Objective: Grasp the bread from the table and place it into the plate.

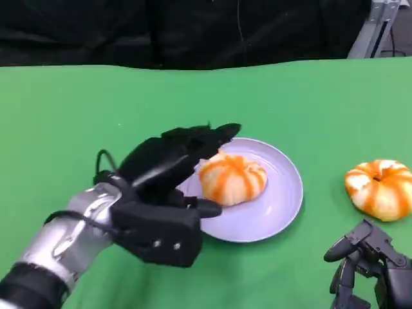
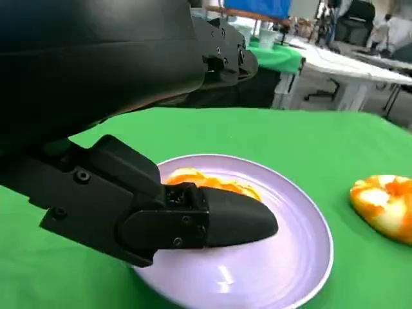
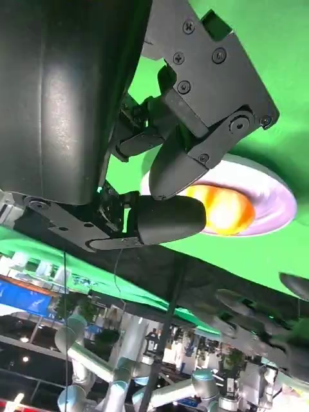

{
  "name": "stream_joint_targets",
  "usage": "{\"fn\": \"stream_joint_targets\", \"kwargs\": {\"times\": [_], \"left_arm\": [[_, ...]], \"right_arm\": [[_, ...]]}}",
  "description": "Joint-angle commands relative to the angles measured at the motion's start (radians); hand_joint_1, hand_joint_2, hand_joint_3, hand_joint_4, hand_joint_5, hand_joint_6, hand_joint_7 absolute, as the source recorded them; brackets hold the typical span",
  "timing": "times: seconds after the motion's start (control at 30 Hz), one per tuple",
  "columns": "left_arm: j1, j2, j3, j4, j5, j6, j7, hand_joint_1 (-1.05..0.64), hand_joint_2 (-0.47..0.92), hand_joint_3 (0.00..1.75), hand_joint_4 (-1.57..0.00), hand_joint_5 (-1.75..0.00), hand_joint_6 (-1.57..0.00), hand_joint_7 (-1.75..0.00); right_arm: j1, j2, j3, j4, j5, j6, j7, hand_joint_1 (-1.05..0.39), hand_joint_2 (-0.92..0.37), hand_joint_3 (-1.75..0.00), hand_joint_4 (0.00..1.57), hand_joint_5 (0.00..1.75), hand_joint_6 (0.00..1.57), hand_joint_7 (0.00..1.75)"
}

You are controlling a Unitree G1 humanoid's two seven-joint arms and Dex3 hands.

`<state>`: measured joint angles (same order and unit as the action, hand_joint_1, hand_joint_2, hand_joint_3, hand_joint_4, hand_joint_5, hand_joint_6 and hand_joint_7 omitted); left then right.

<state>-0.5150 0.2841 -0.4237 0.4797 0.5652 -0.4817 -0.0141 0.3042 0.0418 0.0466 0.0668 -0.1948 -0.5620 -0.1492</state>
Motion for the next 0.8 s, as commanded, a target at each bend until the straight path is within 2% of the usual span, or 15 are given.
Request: {"fn": "stream_joint_targets", "kwargs": {"times": [0.03, 0.07, 0.1, 0.17, 0.33, 0.37, 0.4, 0.43, 0.5, 0.57, 0.6, 0.7, 0.8], "left_arm": [[0.024, 0.024, 0.031, -0.035, -0.038, -0.018, -0.028, -0.80, 0.92, 0.56, -0.27, -0.19, -0.16, -0.08], [0.064, 0.041, 0.055, -0.063, -0.077, -0.044, -0.036, -0.80, 0.92, 0.56, -0.27, -0.19, -0.16, -0.07], [0.101, 0.055, 0.076, -0.085, -0.112, -0.068, -0.041, -0.74, 0.92, 0.48, -0.32, -0.36, -0.27, -0.09], [0.142, 0.068, 0.101, -0.112, -0.152, -0.094, -0.052, -0.69, 0.92, 0.43, -0.32, -0.54, -0.35, -0.09], [0.153, 0.064, 0.117, -0.123, -0.156, -0.099, -0.071, -0.68, 0.92, 0.41, -0.31, -0.62, -0.38, -0.09], [0.224, 0.039, 0.162, -0.118, -0.245, -0.159, -0.045, -0.68, 0.92, 0.41, -0.31, -0.62, -0.38, -0.08], [0.286, 0.016, 0.201, -0.115, -0.327, -0.207, -0.029, -0.35, 0.86, 0.36, -0.59, -0.84, -0.71, -0.27], [0.340, -0.005, 0.234, -0.117, -0.402, -0.240, -0.026, -0.22, 0.84, 0.34, -0.70, -0.93, -0.85, -0.34], [0.392, -0.029, 0.266, -0.120, -0.484, -0.271, -0.046, -0.07, 0.78, 0.47, -0.77, -1.14, -0.96, -0.51], [0.425, -0.047, 0.280, -0.129, -0.533, -0.280, -0.072, -0.03, 0.69, 0.67, -0.78, -1.25, -0.93, -0.70], [0.438, -0.055, 0.285, -0.135, -0.551, -0.279, -0.083, -0.01, 0.61, 0.84, -0.78, -1.30, -0.90, -0.83], [0.495, -0.078, 0.296, -0.188, -0.617, -0.222, -0.120, 0.03, 0.51, 1.12, -0.78, -1.38, -0.83, -1.05], [0.558, -0.107, 0.303, -0.256, -0.673, -0.157, -0.146, 0.04, 0.48, 1.25, -0.78, -1.46, -0.79, -1.19]], "right_arm": [[0.003, -0.014, -0.007, -0.001, 0.006, -0.012, 0.001, -0.51, -0.55, -1.49, 0.92, 1.75, 0.65, 1.75], [0.003, -0.012, -0.006, -0.001, 0.004, -0.015, -0.001, -0.51, -0.56, -1.49, 0.92, 1.75, 0.65, 1.75], [0.003, -0.010, -0.005, -0.002, 0.002, -0.017, -0.003, -0.52, -0.55, -1.49, 0.92, 1.75, 0.65, 1.75], [0.004, -0.009, -0.005, -0.003, 0.000, -0.020, -0.005, -0.53, -0.56, -1.48, 0.92, 1.75, 0.65, 1.75], [0.004, -0.009, -0.005, -0.003, -0.001, -0.021, -0.005, -0.53, -0.56, -1.48, 0.92, 1.75, 0.65, 1.75], [0.010, -0.006, -0.003, -0.016, -0.003, -0.012, -0.006, -0.53, -0.56, -1.48, 0.92, 1.75, 0.65, 1.75], [0.014, -0.004, -0.001, -0.025, -0.004, -0.006, -0.006, -0.51, -0.56, -1.47, 0.90, 1.75, 0.64, 1.75], [0.018, -0.003, 0.000, -0.034, -0.004, -0.001, -0.006, -0.50, -0.56, -1.47, 0.90, 1.75, 0.63, 1.75], [0.022, -0.002, 0.000, -0.040, -0.004, 0.003, -0.005, -0.48, -0.56, -1.46, 0.88, 1.75, 0.62, 1.75], [0.024, -0.005, -0.001, -0.041, -0.001, 0.000, -0.003, -0.48, -0.55, -1.46, 0.88, 1.75, 0.62, 1.75], [0.025, -0.006, -0.002, -0.041, 0.001, -0.002, -0.002, -0.46, -0.55, -1.46, 0.88, 1.75, 0.62, 1.75], [0.024, -0.009, -0.004, -0.038, 0.006, -0.009, 0.001, -0.45, -0.55, -1.46, 0.87, 1.75, 0.61, 1.75], [0.025, -0.012, -0.007, -0.037, 0.010, -0.012, 0.004, -0.45, -0.55, -1.47, 0.86, 1.75, 0.61, 1.75]]}}
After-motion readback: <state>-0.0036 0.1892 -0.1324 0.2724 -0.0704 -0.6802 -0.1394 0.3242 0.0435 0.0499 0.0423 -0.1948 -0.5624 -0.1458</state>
